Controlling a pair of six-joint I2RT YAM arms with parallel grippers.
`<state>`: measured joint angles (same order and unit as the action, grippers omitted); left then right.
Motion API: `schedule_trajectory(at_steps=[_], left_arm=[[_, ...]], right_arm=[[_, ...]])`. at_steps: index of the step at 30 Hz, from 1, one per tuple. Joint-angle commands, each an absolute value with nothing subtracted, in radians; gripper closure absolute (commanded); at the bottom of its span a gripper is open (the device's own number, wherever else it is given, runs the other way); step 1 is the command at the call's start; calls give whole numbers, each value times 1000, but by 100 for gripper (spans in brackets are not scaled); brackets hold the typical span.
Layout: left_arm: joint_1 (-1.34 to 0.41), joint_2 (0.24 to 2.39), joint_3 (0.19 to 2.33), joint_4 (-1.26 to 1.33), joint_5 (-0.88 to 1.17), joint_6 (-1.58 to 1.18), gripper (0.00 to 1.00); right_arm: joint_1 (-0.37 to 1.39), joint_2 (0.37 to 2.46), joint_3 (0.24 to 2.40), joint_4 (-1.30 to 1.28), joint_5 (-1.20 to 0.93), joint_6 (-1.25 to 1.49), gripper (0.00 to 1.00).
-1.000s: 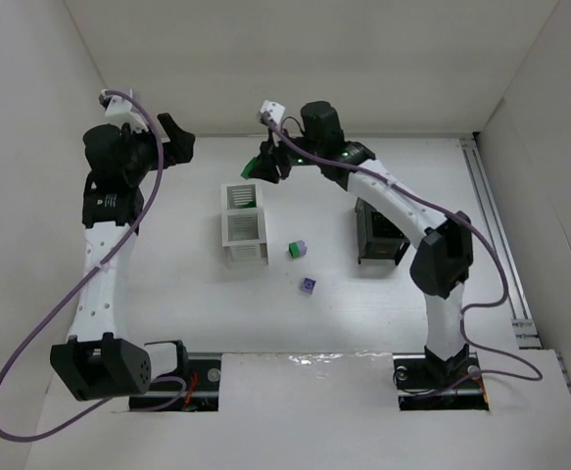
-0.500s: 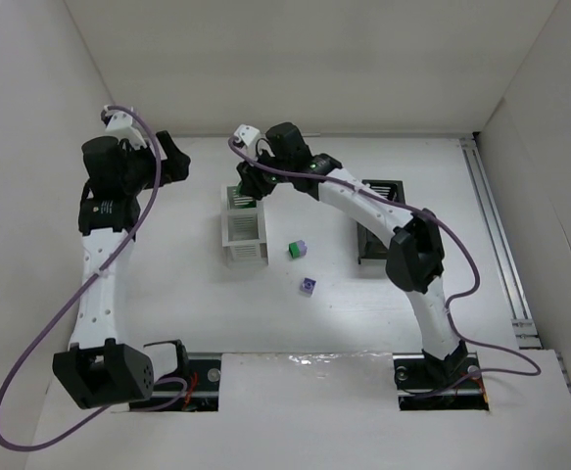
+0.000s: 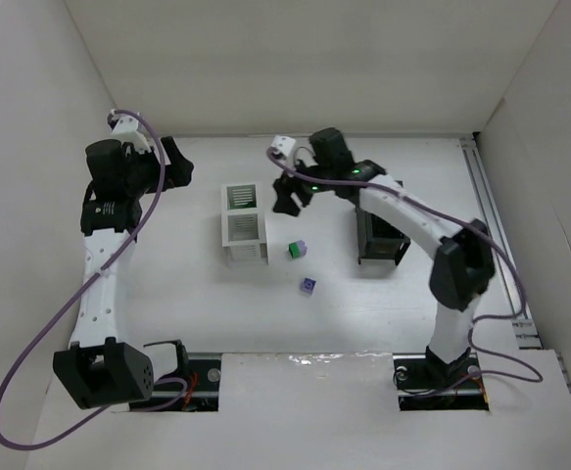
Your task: Sort the legos into containers by color
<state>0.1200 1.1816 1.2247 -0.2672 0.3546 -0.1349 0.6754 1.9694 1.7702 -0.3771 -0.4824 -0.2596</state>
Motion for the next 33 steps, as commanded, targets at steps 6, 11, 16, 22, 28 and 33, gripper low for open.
schedule_trajectory(at_steps=[6, 11, 16, 22, 28, 33], left_arm=[[126, 1163, 1221, -250, 356, -83, 1], [126, 1186, 1212, -227, 344, -83, 1], [126, 1210, 1223, -227, 344, -83, 1], [126, 1210, 1213, -218, 321, -72, 1], [126, 1192, 1193, -227, 287, -52, 1], [126, 1183, 1174, -227, 278, -52, 1]], right_arm=[[502, 1554, 1470, -831, -595, -808, 31], [571, 1513, 1330, -879, -532, -879, 31], [630, 1577, 1298, -806, -520, -761, 31], [755, 1634, 1197, -652, -407, -582, 31], [755, 1635, 1126, -519, -436, -385, 27], [821, 1635, 1078, -401, -327, -272, 24]])
